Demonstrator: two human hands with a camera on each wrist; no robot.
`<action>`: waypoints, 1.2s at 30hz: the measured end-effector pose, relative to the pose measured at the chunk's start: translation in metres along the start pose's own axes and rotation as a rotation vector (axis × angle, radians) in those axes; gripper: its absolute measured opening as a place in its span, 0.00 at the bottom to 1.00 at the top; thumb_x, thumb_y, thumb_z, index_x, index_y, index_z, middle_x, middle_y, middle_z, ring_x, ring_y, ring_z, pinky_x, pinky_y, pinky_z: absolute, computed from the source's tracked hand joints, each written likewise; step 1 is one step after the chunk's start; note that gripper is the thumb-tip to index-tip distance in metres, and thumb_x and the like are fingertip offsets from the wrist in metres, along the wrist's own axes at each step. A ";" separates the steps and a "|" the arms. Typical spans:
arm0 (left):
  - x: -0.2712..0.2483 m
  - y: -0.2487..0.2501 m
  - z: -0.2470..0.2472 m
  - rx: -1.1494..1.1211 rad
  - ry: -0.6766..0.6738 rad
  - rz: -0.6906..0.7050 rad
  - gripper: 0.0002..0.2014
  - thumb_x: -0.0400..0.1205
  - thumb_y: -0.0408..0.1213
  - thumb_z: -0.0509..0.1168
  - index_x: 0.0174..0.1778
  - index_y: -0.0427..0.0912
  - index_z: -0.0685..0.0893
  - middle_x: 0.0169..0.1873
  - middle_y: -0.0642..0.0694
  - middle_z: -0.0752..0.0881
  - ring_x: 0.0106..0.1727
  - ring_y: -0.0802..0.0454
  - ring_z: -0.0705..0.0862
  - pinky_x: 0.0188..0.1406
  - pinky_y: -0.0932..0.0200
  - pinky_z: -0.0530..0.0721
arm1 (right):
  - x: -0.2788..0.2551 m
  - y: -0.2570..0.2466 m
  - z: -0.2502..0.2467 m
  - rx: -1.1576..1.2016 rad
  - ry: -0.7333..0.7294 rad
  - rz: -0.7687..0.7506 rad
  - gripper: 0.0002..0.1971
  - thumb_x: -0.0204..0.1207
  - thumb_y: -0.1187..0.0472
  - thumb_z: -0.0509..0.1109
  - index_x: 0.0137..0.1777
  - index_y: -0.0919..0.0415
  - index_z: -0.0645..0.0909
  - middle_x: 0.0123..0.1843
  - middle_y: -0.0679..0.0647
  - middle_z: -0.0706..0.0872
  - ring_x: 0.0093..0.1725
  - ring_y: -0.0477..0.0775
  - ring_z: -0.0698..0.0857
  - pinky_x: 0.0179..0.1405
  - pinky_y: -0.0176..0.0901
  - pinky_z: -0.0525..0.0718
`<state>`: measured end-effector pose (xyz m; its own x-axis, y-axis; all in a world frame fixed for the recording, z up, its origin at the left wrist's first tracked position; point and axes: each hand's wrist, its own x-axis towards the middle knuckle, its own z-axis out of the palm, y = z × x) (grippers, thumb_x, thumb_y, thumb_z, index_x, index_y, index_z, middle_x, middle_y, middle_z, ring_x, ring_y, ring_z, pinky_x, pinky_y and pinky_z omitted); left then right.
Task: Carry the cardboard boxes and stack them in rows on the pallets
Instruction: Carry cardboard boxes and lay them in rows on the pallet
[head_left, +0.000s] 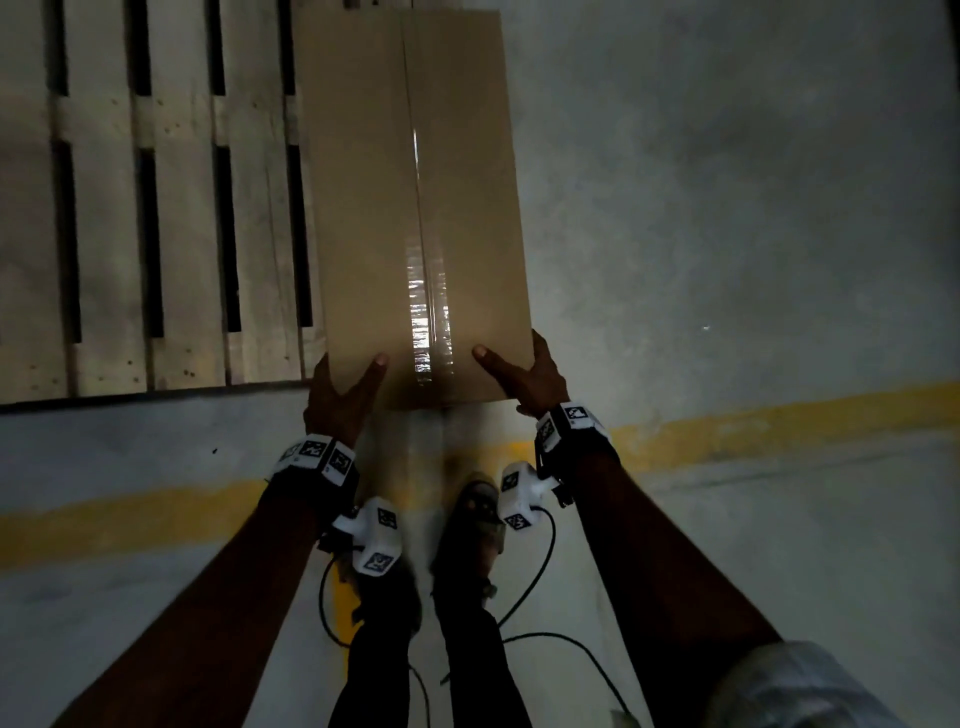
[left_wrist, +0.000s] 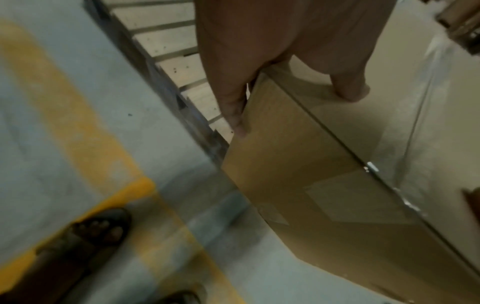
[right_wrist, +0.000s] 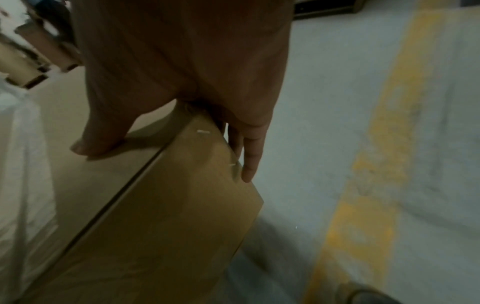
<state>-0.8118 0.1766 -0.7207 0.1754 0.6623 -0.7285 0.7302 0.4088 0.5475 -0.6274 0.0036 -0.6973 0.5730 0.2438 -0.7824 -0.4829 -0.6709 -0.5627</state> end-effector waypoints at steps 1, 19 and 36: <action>-0.001 -0.001 0.001 -0.033 0.008 0.011 0.56 0.58 0.81 0.74 0.83 0.68 0.67 0.77 0.49 0.78 0.74 0.41 0.79 0.75 0.37 0.79 | 0.001 0.005 0.002 0.016 0.011 -0.016 0.50 0.66 0.33 0.83 0.86 0.39 0.64 0.75 0.47 0.81 0.71 0.57 0.82 0.56 0.49 0.88; -0.027 0.012 0.016 0.178 0.145 0.232 0.45 0.82 0.62 0.70 0.89 0.43 0.58 0.81 0.38 0.74 0.78 0.38 0.76 0.80 0.48 0.72 | -0.006 0.013 0.028 0.039 0.211 -0.101 0.45 0.73 0.41 0.82 0.84 0.58 0.66 0.76 0.63 0.75 0.74 0.68 0.77 0.73 0.62 0.79; -0.046 0.047 0.025 0.318 0.270 0.153 0.58 0.65 0.57 0.86 0.82 0.33 0.65 0.78 0.33 0.76 0.77 0.34 0.76 0.79 0.43 0.75 | -0.012 0.015 0.027 0.051 0.047 -0.140 0.46 0.81 0.54 0.77 0.90 0.58 0.52 0.87 0.62 0.63 0.84 0.67 0.66 0.81 0.59 0.69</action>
<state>-0.7692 0.1492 -0.6718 0.1493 0.8580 -0.4915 0.8832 0.1077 0.4564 -0.6594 0.0095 -0.7036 0.6672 0.2987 -0.6823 -0.4280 -0.5959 -0.6795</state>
